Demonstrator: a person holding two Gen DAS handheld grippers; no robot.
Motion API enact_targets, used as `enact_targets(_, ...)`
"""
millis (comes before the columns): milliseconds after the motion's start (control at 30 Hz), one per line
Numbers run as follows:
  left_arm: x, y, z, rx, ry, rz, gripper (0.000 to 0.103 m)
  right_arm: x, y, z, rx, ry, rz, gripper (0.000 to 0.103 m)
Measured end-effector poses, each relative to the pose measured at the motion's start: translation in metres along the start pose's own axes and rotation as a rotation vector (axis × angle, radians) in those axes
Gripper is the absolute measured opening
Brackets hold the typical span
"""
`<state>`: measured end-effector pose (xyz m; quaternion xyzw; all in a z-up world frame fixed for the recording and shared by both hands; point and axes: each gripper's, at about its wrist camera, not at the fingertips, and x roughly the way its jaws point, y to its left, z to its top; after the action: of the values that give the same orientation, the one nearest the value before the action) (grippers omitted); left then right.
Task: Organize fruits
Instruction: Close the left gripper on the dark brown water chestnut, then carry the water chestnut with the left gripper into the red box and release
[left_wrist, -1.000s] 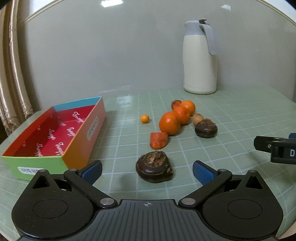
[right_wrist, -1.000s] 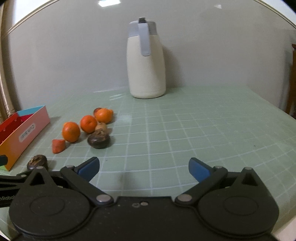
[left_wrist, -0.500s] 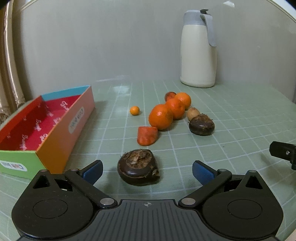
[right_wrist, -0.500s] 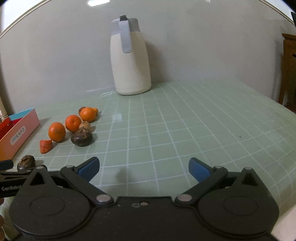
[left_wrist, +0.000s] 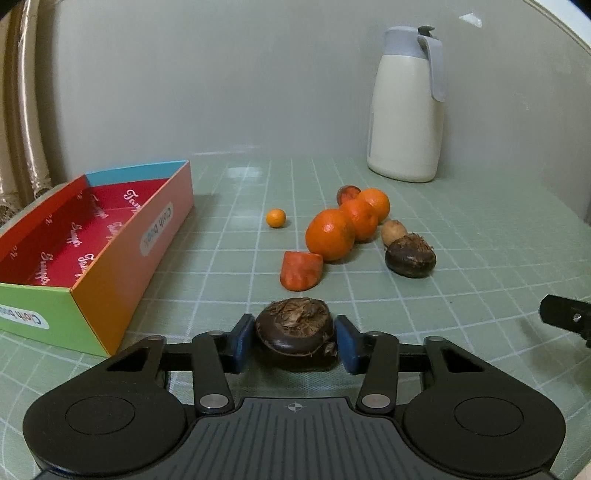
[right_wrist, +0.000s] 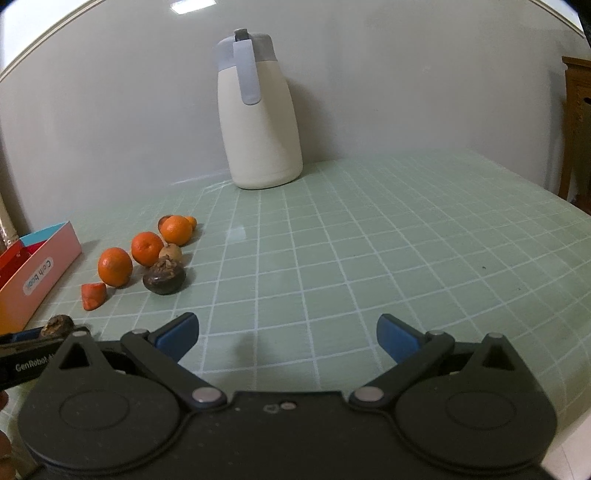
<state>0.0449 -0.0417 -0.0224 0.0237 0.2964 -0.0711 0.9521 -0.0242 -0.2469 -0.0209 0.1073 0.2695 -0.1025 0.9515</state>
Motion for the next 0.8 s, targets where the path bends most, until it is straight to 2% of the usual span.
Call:
enact_targets(200,-0.002,0.002,0.0,-0.014,-0.002,-0.014,0.046,0.001,-0.001,0.001,0.004,0.004,0.002,0.103)
enact_targets(800,-0.023,0.008,0.002,0.015,-0.075,-0.017,0.046,0.001,0.012,0.001,-0.006,0.005,0.02,0.103)
